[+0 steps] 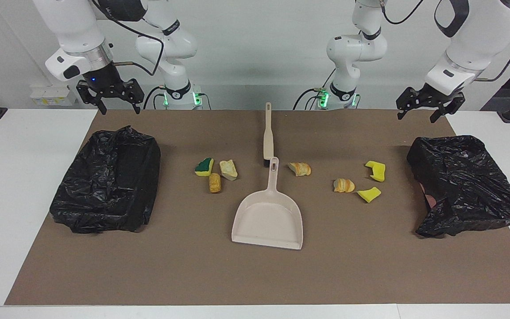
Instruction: Sweep and dump trash in bin
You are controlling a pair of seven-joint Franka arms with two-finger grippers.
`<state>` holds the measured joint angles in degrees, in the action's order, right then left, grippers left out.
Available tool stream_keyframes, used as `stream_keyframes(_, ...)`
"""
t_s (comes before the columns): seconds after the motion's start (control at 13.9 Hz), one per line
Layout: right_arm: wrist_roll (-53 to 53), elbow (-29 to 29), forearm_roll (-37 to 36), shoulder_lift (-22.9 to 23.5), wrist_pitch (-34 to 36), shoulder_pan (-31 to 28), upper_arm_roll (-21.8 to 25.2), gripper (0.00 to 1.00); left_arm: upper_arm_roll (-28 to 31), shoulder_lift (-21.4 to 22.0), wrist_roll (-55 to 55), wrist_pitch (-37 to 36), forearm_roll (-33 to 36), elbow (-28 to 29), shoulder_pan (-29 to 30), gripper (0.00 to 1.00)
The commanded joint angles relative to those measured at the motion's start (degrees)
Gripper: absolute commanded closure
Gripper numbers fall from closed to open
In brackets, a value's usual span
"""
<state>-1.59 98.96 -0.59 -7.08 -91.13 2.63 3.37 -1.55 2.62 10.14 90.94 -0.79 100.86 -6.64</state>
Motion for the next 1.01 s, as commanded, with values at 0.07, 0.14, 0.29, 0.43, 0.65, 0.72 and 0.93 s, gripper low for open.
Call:
stream_keyframes(0.07,-1.1,1.4,0.6,-1.3,0.3,-1.0,-0.6,0.00,0.8,3.1,-0.3,6.1,-0.4,8.4,-5.2,0.00)
stream_keyframes(0.14,-1.1,1.4,0.6,-1.4,0.3,-1.0,-0.6,0.00,0.8,4.0,-0.4,7.4,-0.7,10.6,-7.0,0.00)
stream_keyframes(0.29,-1.1,1.4,0.6,-1.4,0.4,-1.0,-0.6,0.00,0.8,4.6,-2.0,10.2,-0.7,14.4,-10.8,0.00)
stream_keyframes(0.43,-1.1,1.5,0.6,-1.4,0.3,-1.0,-0.6,0.00,0.8,4.7,-5.6,13.0,-0.7,17.6,-15.5,0.00)
stream_keyframes(0.65,-1.1,1.5,0.6,-1.5,0.7,-1.0,-0.6,0.00,0.8,4.6,-14.1,15.4,-1.5,20.9,-22.3,0.00)
stream_keyframes(0.72,-1.1,1.5,0.6,-1.5,0.7,-1.0,-0.6,0.00,0.8,4.1,-17.8,17.6,-1.5,22.5,-25.5,0.00)
stream_keyframes(0.93,-1.1,1.7,0.6,-1.5,0.8,-1.0,-0.6,0.00,0.7,3.9,-31.6,27.3,-1.6,29.2,-34.0,0.00)
